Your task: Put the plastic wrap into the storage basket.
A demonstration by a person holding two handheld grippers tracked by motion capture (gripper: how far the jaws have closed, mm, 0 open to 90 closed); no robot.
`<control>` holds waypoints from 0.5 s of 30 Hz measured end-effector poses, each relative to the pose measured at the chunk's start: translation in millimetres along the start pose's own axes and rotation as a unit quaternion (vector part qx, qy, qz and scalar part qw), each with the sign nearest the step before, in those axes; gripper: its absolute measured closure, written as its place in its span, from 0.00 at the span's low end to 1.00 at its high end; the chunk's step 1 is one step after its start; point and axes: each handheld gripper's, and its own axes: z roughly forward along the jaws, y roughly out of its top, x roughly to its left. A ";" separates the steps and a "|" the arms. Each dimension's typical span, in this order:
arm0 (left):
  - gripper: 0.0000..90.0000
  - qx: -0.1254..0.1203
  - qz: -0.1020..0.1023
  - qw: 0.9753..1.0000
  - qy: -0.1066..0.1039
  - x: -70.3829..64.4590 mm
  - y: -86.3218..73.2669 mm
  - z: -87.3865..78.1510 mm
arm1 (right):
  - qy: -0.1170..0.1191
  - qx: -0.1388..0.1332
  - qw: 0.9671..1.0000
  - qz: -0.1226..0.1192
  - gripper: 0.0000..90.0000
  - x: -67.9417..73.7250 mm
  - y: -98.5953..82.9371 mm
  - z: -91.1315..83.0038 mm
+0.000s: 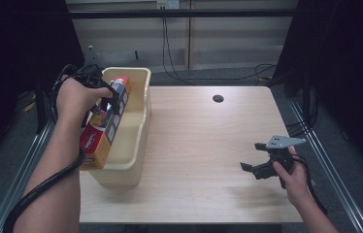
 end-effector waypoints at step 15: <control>0.45 0.011 0.004 1.000 0.008 6.9 -3.9 10.6 | 0.000 0.000 1.000 0.000 0.01 -0.2 -0.7 -1.2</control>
